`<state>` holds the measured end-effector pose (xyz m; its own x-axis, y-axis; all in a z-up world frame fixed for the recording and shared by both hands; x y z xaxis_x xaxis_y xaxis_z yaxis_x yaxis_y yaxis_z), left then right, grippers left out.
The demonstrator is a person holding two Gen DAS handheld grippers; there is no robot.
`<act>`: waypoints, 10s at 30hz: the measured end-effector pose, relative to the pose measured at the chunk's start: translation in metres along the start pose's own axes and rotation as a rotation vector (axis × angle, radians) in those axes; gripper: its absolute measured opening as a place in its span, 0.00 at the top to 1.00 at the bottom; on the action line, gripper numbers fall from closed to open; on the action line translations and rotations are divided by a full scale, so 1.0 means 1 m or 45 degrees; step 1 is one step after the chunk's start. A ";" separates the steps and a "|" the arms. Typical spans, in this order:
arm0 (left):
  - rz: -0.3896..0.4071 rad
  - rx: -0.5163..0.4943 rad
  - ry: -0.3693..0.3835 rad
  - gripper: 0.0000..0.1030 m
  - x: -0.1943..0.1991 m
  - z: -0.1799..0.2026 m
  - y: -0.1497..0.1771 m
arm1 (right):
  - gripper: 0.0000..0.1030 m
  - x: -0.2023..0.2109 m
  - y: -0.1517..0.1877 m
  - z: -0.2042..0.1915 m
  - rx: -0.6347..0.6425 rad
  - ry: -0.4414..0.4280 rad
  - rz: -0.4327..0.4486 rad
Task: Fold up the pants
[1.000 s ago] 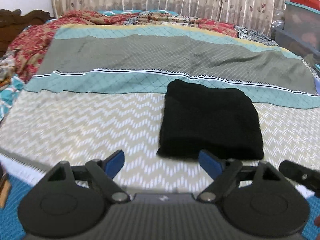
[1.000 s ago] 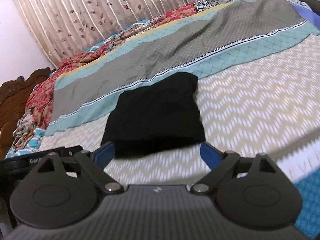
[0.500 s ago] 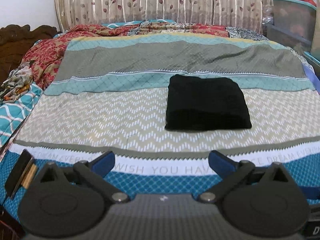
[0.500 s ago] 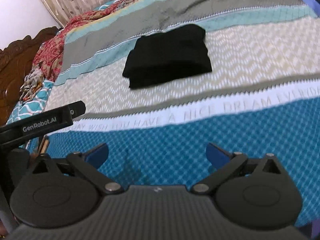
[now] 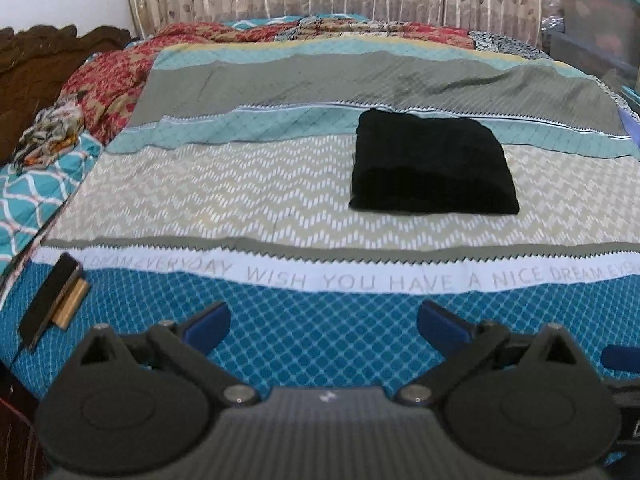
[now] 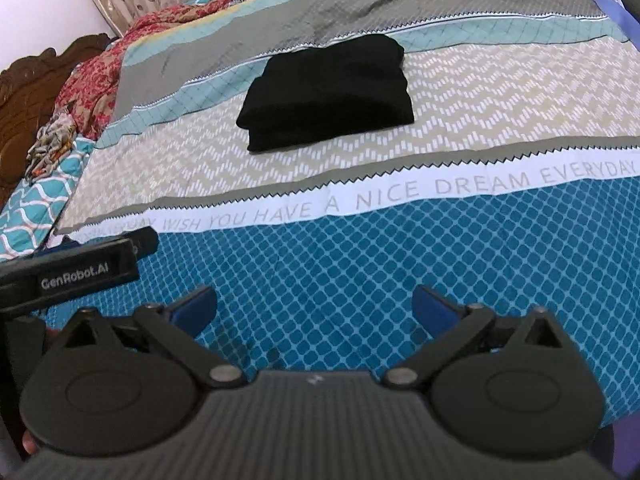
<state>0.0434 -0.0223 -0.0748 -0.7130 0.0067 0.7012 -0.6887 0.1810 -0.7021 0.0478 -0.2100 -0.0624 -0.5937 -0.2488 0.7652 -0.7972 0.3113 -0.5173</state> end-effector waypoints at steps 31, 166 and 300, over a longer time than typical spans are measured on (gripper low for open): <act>-0.114 0.077 -0.065 0.00 -0.027 -0.022 0.023 | 0.00 -0.012 0.013 -0.012 0.137 0.197 -0.043; -0.242 -0.046 -0.108 0.00 -0.009 0.004 0.059 | 0.00 -0.003 0.036 0.004 -0.057 0.171 -0.063; -0.117 0.027 -0.201 0.00 0.008 -0.021 0.033 | 0.00 0.017 0.015 -0.004 -0.080 0.125 0.145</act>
<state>0.0175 0.0043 -0.0902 -0.6573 -0.1637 0.7356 -0.7536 0.1528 -0.6394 0.0263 -0.2054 -0.0555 -0.6637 -0.1185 0.7386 -0.7151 0.3902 -0.5800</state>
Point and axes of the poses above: each gripper's, at about its wrist camera, not at the fingertips, and x roughly against the way its jaws point, z to its right, y to its underside, the point moved 10 cm from there along -x, roughly the way its jaws point, and after that the axes turned 3 degrees about -z, right-handed, at the moved point
